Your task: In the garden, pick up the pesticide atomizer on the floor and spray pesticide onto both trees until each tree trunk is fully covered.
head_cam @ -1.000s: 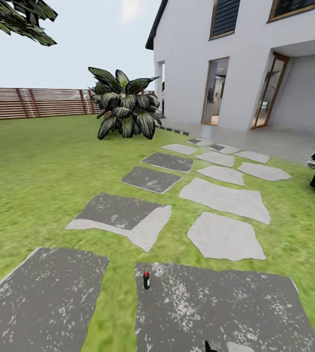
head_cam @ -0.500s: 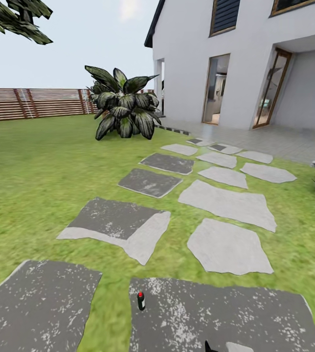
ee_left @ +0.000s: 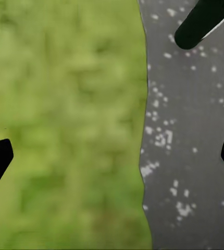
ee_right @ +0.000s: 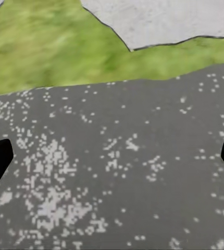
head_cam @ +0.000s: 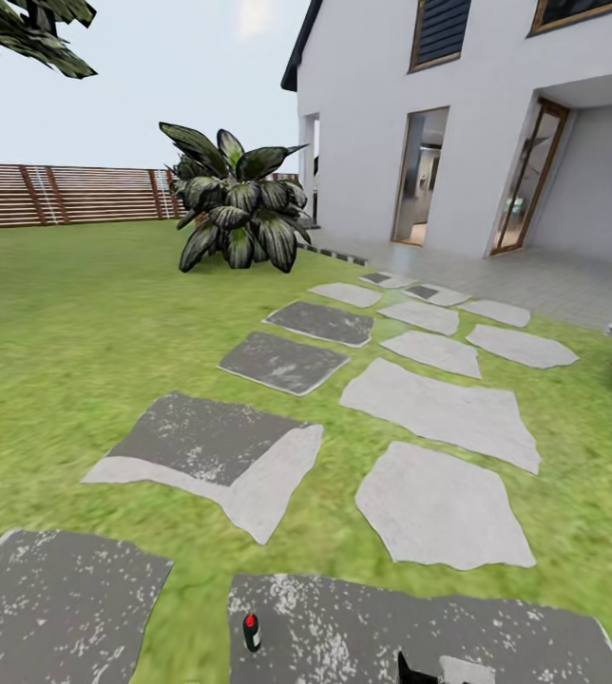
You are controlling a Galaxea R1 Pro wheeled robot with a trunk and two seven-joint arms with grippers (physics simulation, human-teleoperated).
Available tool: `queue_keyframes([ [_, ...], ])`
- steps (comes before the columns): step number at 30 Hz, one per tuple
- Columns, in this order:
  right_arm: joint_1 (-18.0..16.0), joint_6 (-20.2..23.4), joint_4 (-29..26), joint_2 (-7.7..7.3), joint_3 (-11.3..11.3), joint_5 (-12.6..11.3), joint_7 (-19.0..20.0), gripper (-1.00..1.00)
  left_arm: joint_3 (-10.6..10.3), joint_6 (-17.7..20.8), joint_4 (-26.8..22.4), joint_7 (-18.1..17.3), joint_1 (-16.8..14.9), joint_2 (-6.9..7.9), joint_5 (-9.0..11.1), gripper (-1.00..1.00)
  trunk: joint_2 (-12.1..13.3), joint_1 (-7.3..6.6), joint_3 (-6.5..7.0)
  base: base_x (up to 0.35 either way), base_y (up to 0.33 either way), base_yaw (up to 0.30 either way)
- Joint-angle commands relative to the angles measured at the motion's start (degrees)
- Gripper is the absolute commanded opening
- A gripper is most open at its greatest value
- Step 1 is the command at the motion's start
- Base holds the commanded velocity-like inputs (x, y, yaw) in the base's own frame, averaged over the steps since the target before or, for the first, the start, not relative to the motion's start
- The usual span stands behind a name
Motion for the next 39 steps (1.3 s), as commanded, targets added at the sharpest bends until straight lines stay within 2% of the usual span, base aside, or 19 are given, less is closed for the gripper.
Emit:
queue_keyframes([
  [1, -0.03, 0.0, -0.4, -0.03, -0.02, -0.02, -0.03, 1.0, 0.0, -0.01, -0.03, 0.0, 0.0, 0.01, 0.01, 1.0, 0.0, 0.0, 0.0, 0.294, -0.142, 0.0],
  [5, -1.82, 0.29, -5.43, -0.18, -0.11, -0.02, -0.14, 1.0, 0.02, -0.04, -0.25, 0.0, 0.0, 0.04, 0.06, 1.0, 0.0, 0.0, 0.0, 0.268, -0.104, 0.0],
  [8, -4.88, 1.39, -8.56, -0.26, -0.14, -0.06, -0.2, 1.0, -0.02, 0.02, -0.54, -0.03, 0.0, 0.0, 0.11, 1.0, 0.0, 0.0, 0.0, 0.123, -0.031, 0.0],
  [13, -10.33, 8.38, -9.83, -0.31, -0.16, -0.13, 0.0, 1.0, 0.0, 0.07, -0.82, -0.17, -0.03, -0.08, 0.13, 1.0, 0.0, 0.0, 0.0, 0.034, -0.008, 0.0],
  [17, -14.33, 15.82, -10.42, -0.49, -0.28, -0.01, 0.32, 1.0, 0.02, 0.2, -0.99, -0.45, -0.18, -0.08, 0.08, 1.0, 0.0, 0.0, 0.0, 0.007, -0.002, 0.0],
  [18, -14.67, 16.5, -11.17, -1.81, -0.35, -0.04, 0.39, 1.0, 0.04, 0.28, -1.0, -0.49, -0.43, -0.01, 0.09, 1.0, 0.0, 0.0, 0.0, 0.001, 0.0, 0.0],
  [19, -14.74, 16.65, -11.38, -2.37, -0.37, -0.07, 0.41, 1.0, 0.05, 0.28, -1.02, -0.49, -0.52, 0.01, 0.08, 1.0, 0.0, 0.0, 0.0, 0.001, 0.0, 0.0],
  [21, -14.93, 17.04, -12.1, -4.99, -0.4, -0.19, 0.39, 1.0, 0.07, 0.41, -1.07, -0.52, -1.01, 0.0, 0.07, 1.0, 0.0, 0.0, 0.0, 0.0, 0.0, 0.0],
  [22, -14.97, 17.12, -12.44, -5.57, -0.41, -0.22, 0.43, 1.0, 0.08, 0.48, -1.08, -0.52, -1.55, -0.01, 0.06, 1.0, 0.0, 0.0, 0.0, 0.0, 0.0, 0.0],
  [23, -15.01, 17.33, -13.18, -6.24, -0.42, -0.22, 0.52, 1.0, 0.03, 0.69, -1.1, -0.56, -3.73, -0.1, 0.06, 1.0, 0.0, 0.0, 0.0, 0.0, 0.0, 0.0],
  [27, -15.02, 17.46, -13.62, -6.51, -0.35, -0.25, 0.57, 1.0, 0.0, 0.9, -1.1, -0.61, -6.77, -0.66, -1.09, 1.0, 0.0, 0.0, 0.0, 0.0, 0.0, 0.0],
  [33, -15.03, 17.49, -13.71, -6.56, -0.29, -0.24, 0.56, 1.0, 0.28, 1.18, -1.02, -0.67, -9.34, -1.3, -6.12, 1.0, 0.0, 0.0, 0.0, 0.0, 0.0, 0.0],
  [39, -15.03, 17.54, -13.72, -6.56, -0.28, -0.24, 0.62, 1.0, 0.28, 0.64, -0.93, -0.71, -8.84, -1.18, -7.15, 1.0, 0.0, 0.0, 0.0, 0.0, 0.0, 0.0],
])
